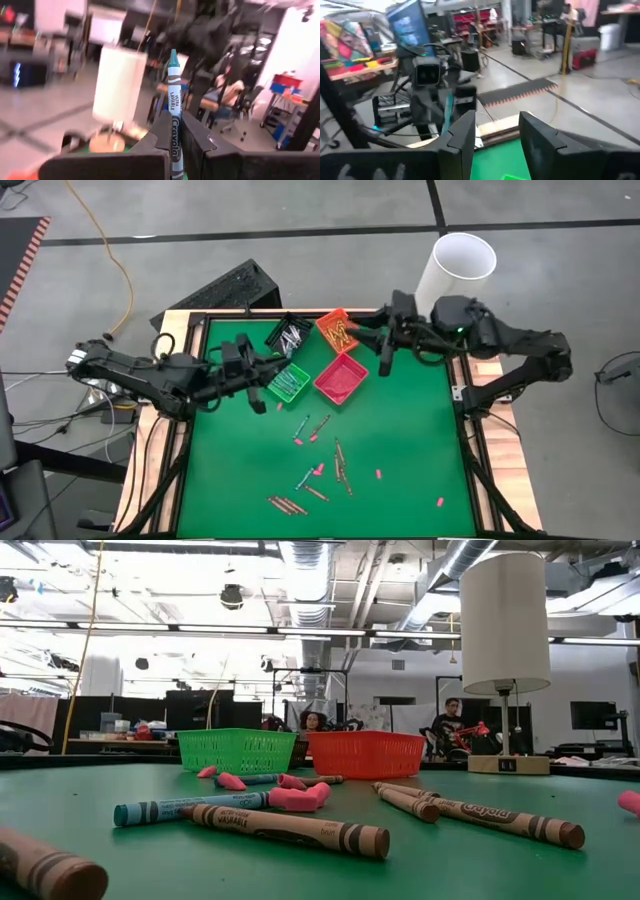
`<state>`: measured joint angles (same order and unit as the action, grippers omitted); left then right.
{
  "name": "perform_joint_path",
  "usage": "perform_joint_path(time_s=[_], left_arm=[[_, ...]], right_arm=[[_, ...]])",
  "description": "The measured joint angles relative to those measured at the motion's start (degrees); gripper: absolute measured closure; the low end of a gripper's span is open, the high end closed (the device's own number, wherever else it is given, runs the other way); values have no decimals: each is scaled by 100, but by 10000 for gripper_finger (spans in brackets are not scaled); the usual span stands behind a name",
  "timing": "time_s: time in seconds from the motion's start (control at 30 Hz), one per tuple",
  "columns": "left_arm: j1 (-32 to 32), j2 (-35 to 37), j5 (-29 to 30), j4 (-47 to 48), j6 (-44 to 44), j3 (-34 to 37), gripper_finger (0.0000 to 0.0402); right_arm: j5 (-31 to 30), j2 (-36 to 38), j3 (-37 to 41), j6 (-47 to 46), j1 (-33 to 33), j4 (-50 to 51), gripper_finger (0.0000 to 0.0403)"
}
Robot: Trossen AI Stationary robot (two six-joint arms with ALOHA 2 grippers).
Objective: Sort crayons
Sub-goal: Put the blue crayon into the bin
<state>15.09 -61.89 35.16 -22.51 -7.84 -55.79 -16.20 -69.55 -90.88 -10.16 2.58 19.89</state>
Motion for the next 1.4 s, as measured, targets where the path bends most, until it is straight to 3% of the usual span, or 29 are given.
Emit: perform_joint_path(time_s=[0.27,0.6,1.1,1.27,1.4], left_arm=[[5,-262,-383,-945,1032,2,399],[-8,-481,-808,-1323,1173,2,399],[-36,-696,-850,-1404,1220,2,399],[-45,-839,-752,-1439,1139,2,399],[-45,-841,-708,-1448,1131,2,399]], right_arm=[[606,-610,172,193,158,-1363,250],[1950,-1250,181,551,117,-2404,248],[1981,-1516,174,263,28,-2690,217],[1979,-1607,178,240,32,-2653,235],[1979,-1592,178,205,38,-2636,283]])
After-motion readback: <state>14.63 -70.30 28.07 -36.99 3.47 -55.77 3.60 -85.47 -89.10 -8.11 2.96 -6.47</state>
